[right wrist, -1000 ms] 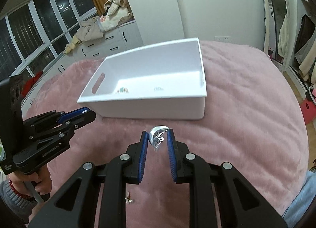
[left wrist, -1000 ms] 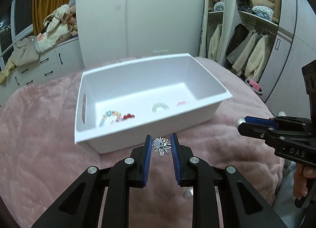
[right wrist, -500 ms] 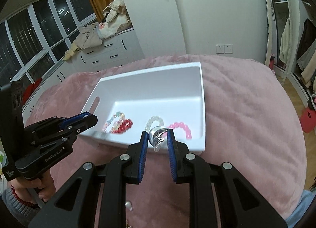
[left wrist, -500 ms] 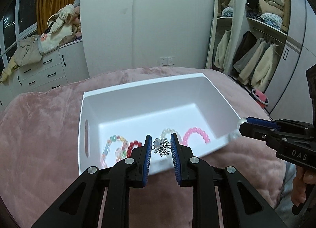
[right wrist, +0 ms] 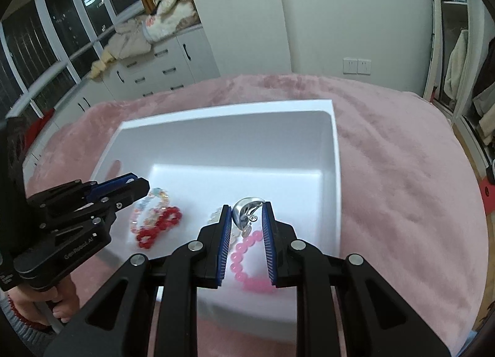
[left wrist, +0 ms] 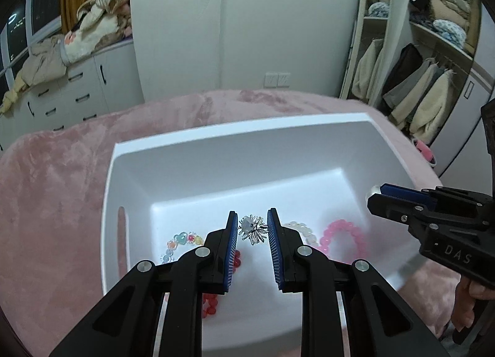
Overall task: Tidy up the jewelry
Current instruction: 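Carry the brooch and earring over the white bin with both tools, then open both tools to drop the brooch and earring into the bin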
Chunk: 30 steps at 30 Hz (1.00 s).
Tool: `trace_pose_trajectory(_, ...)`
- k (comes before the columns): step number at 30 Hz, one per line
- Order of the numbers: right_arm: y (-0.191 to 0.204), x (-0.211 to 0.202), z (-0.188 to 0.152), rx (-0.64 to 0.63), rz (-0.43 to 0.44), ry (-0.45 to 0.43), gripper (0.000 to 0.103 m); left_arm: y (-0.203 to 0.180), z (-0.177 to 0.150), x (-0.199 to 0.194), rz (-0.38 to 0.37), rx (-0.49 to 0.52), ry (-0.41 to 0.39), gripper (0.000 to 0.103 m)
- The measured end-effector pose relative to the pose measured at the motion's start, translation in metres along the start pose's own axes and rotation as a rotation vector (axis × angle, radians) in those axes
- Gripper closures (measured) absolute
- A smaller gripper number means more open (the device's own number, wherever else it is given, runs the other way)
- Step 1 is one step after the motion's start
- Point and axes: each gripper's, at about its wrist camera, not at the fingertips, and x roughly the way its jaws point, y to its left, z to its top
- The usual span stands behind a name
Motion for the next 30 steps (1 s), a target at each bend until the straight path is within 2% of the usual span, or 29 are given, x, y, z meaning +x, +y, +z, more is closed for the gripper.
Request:
trace_pose_trajectory(3, 0.005, 0.009, 0.004, -0.024, -0.033, 0.007, 0.082, 0.003, 0.001, 0.019, 0.004, -0.007, 0.057, 0.078)
trace_pose_trajectory(6, 0.007, 0.014, 0.009, -0.028, -0.018, 0.021, 0.082, 0.004, -0.002, 0.033, 0.021, -0.02, 0.104, 0.078)
trace_pose_trajectory(17, 0.024, 0.044, 0.016, -0.122, -0.053, 0.098, 0.083, 0.003, 0.005, 0.046, 0.047, -0.02, 0.139, 0.078)
trace_pose_trajectory(18, 0.025, 0.046, 0.015, -0.124, -0.054, 0.103, 0.083, 0.003, 0.005, 0.045, 0.056, -0.017, 0.143, 0.077)
trace_pose_trajectory(21, 0.024, 0.044, 0.013, -0.109, -0.034, 0.096, 0.081, 0.004, 0.004, 0.041, 0.07, -0.03, 0.133, 0.059)
trace_pose_trajectory(27, 0.024, 0.022, 0.016, -0.128, -0.01, 0.04, 0.081, 0.007, 0.01, 0.032, 0.07, -0.054, 0.12, 0.056)
trace_pose_trajectory(28, 0.023, 0.018, 0.017, -0.124, -0.009, 0.032, 0.079, 0.007, 0.011, 0.029, 0.072, -0.053, 0.115, 0.053)
trace_pose_trajectory(30, 0.021, 0.003, 0.017, -0.113, -0.008, 0.002, 0.054, 0.006, 0.013, 0.02, 0.086, -0.051, 0.091, 0.039)
